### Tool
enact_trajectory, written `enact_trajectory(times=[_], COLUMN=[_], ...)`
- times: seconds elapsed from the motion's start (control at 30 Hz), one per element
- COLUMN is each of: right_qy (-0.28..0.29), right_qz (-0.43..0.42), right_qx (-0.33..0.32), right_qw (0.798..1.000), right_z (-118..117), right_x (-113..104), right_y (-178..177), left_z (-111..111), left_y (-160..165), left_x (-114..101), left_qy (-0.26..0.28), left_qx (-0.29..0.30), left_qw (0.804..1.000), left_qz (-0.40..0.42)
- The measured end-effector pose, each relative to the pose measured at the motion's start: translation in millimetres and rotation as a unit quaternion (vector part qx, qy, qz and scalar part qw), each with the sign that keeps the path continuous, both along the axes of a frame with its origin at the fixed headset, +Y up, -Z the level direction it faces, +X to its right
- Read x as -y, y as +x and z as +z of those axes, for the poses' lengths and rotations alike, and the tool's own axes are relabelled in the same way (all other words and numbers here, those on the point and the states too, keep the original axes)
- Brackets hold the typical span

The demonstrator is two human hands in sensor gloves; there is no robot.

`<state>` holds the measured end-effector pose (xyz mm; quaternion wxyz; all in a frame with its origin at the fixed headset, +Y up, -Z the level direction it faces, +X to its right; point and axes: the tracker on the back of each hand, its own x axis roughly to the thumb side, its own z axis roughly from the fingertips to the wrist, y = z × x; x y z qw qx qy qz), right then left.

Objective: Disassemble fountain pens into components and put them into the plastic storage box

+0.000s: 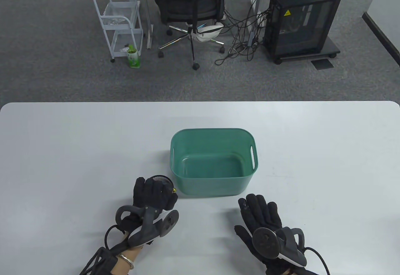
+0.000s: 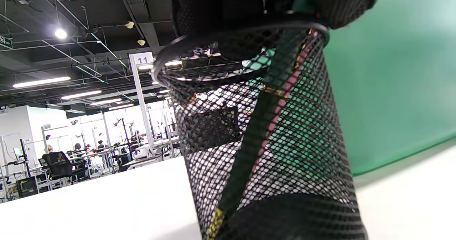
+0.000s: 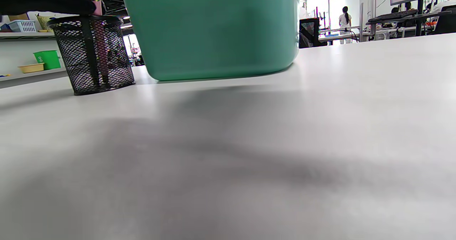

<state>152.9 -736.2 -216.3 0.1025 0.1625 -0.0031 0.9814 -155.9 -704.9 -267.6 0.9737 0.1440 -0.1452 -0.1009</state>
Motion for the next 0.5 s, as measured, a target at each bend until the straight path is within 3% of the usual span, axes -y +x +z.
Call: enact_trajectory(times=[0.3, 0.5], right_qy=[-0.003, -0.005], right_qz=[0.0, 0.002], right_qx=[-0.002, -0.004], right_qw=[1.0, 1.0], right_z=[0, 0], right_x=[0, 1], right_y=[0, -1], left_z=[11, 14], left_y=[-9, -22], left_x=[-7, -16], left_qy=[0.001, -0.011], left_qx=[-0.003, -0.003], left_qw=[1.0, 0.999], left_qz=[0.007, 0.054])
